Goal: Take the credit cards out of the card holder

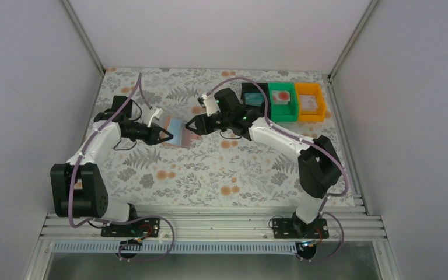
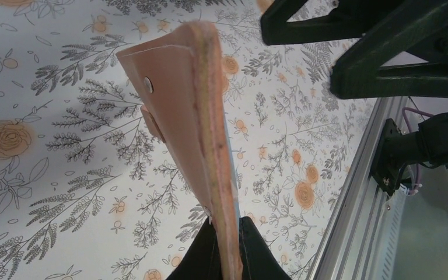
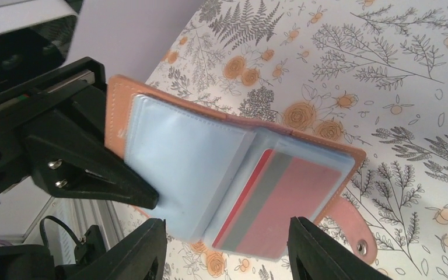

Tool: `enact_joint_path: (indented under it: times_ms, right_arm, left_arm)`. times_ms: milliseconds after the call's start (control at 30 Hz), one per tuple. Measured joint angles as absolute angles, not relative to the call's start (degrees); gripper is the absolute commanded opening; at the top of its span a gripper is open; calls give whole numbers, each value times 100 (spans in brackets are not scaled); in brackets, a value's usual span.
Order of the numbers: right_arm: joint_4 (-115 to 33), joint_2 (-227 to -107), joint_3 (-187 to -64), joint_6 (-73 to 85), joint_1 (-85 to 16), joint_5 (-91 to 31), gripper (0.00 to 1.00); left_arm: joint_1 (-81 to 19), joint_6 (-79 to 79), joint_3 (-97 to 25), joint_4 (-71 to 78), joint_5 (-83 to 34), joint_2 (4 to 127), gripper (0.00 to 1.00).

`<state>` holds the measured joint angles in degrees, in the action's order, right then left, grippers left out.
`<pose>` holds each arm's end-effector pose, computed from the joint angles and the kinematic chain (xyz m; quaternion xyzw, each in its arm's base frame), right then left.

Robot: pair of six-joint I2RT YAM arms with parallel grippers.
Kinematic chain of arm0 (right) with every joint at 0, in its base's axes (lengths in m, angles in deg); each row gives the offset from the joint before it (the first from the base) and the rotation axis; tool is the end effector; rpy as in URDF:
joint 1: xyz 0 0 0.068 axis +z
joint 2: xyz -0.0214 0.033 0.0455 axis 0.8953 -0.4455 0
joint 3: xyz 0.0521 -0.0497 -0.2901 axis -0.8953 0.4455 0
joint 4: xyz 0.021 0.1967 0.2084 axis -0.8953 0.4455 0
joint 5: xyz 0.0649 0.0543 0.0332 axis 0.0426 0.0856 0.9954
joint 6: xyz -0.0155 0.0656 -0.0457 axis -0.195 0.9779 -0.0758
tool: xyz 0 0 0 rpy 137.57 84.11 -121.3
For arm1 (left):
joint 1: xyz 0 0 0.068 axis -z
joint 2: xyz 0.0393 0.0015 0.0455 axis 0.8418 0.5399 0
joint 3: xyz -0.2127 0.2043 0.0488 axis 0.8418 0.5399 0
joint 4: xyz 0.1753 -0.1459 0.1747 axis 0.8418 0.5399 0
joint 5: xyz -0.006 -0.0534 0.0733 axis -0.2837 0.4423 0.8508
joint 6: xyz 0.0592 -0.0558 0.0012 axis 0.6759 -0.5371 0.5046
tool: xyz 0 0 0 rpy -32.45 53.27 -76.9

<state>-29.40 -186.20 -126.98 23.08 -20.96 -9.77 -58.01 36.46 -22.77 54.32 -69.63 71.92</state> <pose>0.3147 0.3340 0.2680 -0.2504 0.8324 0.4227 0.2565 0.2887 -0.0532 0.2408 0.2510 0.8485 -0.4025 0.2346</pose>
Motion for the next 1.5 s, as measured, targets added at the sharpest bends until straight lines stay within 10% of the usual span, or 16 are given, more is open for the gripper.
enact_joint_path:
  times_ms: [1167,1500]
  right_arm:
    - [-2982,-18784,-13329,2087,-2096,-324,48]
    - [-3309,-18519,-12958,2281,-2172,-221,62]
  left_arm:
    - [-5952,3629,-3416,5602,-6819,7125,2]
    - [-5950,3867,-3560,6006,-7422,6646,2]
